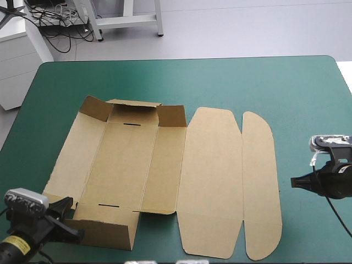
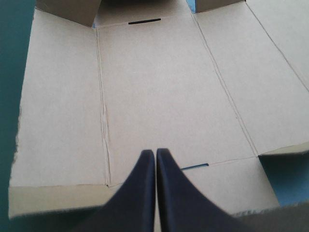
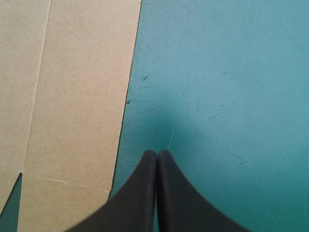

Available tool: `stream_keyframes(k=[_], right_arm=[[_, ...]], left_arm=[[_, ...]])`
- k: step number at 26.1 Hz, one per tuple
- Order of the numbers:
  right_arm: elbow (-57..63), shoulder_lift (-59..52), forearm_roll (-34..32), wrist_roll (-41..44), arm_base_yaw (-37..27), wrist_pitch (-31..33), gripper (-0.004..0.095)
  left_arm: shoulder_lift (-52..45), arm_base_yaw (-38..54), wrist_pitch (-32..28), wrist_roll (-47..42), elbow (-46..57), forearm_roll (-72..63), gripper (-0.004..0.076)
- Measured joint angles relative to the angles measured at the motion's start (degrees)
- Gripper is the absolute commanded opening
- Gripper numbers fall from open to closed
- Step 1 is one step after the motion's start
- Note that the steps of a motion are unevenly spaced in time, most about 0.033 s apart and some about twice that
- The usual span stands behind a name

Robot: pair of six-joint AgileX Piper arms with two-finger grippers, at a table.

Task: Fold the box

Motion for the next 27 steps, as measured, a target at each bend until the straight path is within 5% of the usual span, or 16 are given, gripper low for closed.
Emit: stream_keyframes(k=[16, 20, 24, 27], right_arm=[[1.3, -0.8, 0.5, 0.5, 0.0, -4.9, -0.0020], [1.3, -0.8, 0.5, 0.5, 0.0, -4.9, -0.0020], [1.3, -0.8, 2.6, 0.5, 0.0, -5.4, -0.0020], [1.3, -0.9, 5.3, 0.1, 0.0, -6.0, -0.0020]], left_arm=[[46.9, 3.9, 5.8, 0.4, -41.7, 9.8, -0.0008], [54.2, 15.7, 6.1, 5.1, -48.3, 2.3, -0.0008], [62.3, 44.6, 15.7, 21.3, -53.1, -20.3, -0.0009], [65.6, 55.1, 17.8, 27.0, -52.8, -26.8, -0.0009]])
